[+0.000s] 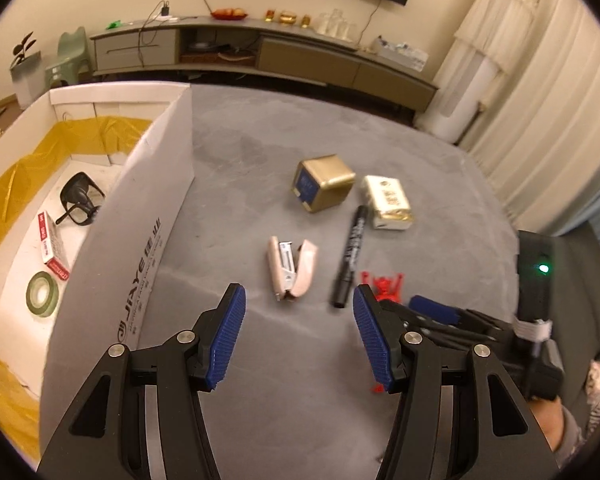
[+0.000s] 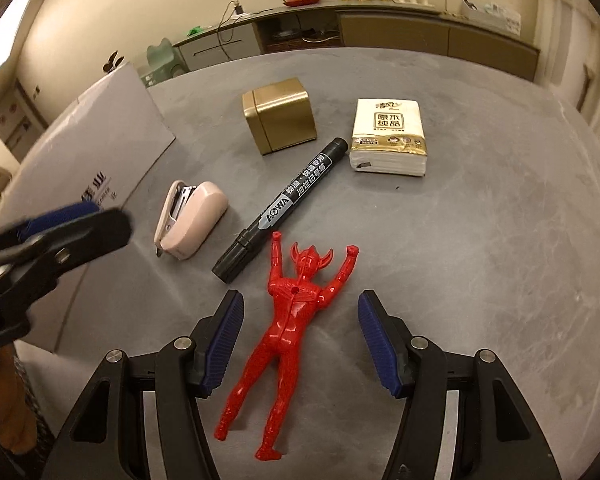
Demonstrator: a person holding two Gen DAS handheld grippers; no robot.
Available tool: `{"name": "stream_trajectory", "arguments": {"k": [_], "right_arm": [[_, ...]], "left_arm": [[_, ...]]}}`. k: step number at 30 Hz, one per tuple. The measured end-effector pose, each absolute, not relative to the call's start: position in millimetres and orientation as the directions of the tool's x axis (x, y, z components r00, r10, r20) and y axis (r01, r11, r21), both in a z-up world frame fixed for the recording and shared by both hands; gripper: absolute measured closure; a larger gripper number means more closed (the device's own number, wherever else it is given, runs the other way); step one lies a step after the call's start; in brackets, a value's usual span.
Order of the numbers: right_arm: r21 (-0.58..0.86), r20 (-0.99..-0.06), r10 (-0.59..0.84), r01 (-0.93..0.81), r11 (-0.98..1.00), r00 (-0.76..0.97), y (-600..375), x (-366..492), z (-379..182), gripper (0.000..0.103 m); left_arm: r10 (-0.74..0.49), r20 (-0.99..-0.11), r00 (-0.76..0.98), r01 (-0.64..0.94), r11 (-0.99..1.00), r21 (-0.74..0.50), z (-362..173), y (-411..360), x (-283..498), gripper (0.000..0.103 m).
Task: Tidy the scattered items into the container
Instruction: 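Grasp the pink stapler with the left gripper while the right gripper grasps the red figure, then lift and carry the stapler and red figure in both grippers over the box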
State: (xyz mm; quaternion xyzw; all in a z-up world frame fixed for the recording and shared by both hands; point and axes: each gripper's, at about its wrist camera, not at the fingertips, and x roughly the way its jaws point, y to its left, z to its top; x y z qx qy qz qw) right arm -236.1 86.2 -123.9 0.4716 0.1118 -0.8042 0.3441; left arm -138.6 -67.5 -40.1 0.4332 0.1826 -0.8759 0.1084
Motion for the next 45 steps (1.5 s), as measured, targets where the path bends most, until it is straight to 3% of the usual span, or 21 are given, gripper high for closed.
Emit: {"name": "stream_trajectory", "arguments": {"k": [10, 12, 14, 20, 22, 45], "right_arm": [[0.08, -0.83, -0.434, 0.696, -0.714, -0.35, 84.6, -230.8, -126.8, 0.049], [0.089, -0.832, -0.439, 0.698, -0.71, -0.34, 87.2, -231.8, -126.1, 0.075], [0.117, -0.833, -0.452, 0.695, -0.709, -0.321, 90.7, -233.3, -126.0, 0.081], [0.196, -0.816, -0.503, 0.681, -0.706, -0.286, 102.4, -237.6, -118.3, 0.082], [0.212, -0.804, -0.519, 0.677, -0.705, -0.289, 107.2, -236.5, -112.8, 0.082], [0.252, -0.782, -0.544, 0.644, -0.723, -0.305, 102.9, -230.6, -83.3, 0.084]], "left_arm": [[-0.11, -0.821, -0.561, 0.316, -0.944, -0.09, -85.8, -57.5, -183.7, 0.044], [-0.116, -0.829, -0.548, 0.319, -0.944, -0.079, -95.8, -57.7, -189.7, 0.044], [-0.124, -0.834, -0.537, 0.32, -0.945, -0.065, -104.2, -56.5, -193.8, 0.044], [-0.152, -0.833, -0.532, 0.298, -0.954, -0.017, -124.6, -56.2, -198.3, 0.044], [-0.143, -0.825, -0.547, 0.288, -0.957, -0.025, -122.2, -56.8, -196.3, 0.063], [-0.095, -0.756, -0.648, 0.256, -0.962, -0.098, -73.9, -45.4, -171.5, 0.064]]}}
